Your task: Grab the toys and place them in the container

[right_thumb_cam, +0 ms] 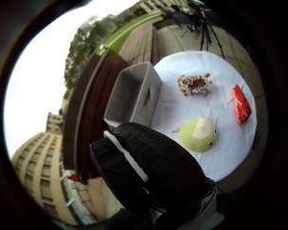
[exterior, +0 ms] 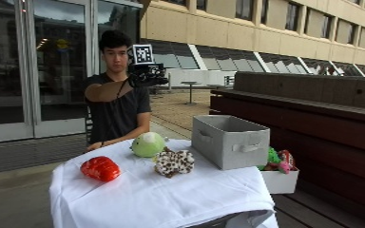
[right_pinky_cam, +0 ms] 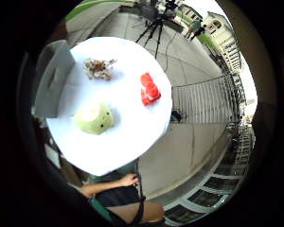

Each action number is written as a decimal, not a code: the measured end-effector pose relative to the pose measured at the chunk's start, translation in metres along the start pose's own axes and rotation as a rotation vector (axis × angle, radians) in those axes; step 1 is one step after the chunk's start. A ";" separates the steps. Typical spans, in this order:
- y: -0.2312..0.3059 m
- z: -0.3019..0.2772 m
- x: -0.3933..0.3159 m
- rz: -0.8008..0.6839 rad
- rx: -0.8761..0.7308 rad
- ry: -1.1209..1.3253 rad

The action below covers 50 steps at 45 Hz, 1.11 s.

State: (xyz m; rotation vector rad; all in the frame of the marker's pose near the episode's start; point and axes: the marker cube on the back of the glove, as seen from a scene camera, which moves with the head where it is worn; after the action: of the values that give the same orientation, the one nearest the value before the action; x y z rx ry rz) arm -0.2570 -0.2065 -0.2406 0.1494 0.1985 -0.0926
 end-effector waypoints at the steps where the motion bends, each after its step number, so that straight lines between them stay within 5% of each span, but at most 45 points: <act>1: -0.003 0.000 -0.003 -0.001 -0.010 0.004; 14: -0.027 -0.002 -0.026 0.039 -0.018 0.100; 19: -0.025 0.001 -0.035 0.197 -0.094 0.120; 23: -0.028 0.009 -0.024 0.105 -0.077 0.111; 26: -0.023 0.010 -0.025 0.214 -0.111 0.108; 31: -0.028 0.016 -0.009 0.070 -0.030 0.100; 50: -0.030 0.018 0.008 0.038 -0.003 0.105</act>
State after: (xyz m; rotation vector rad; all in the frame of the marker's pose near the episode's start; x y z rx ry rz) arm -0.2493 -0.2398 -0.2285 0.1550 0.3003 -0.0470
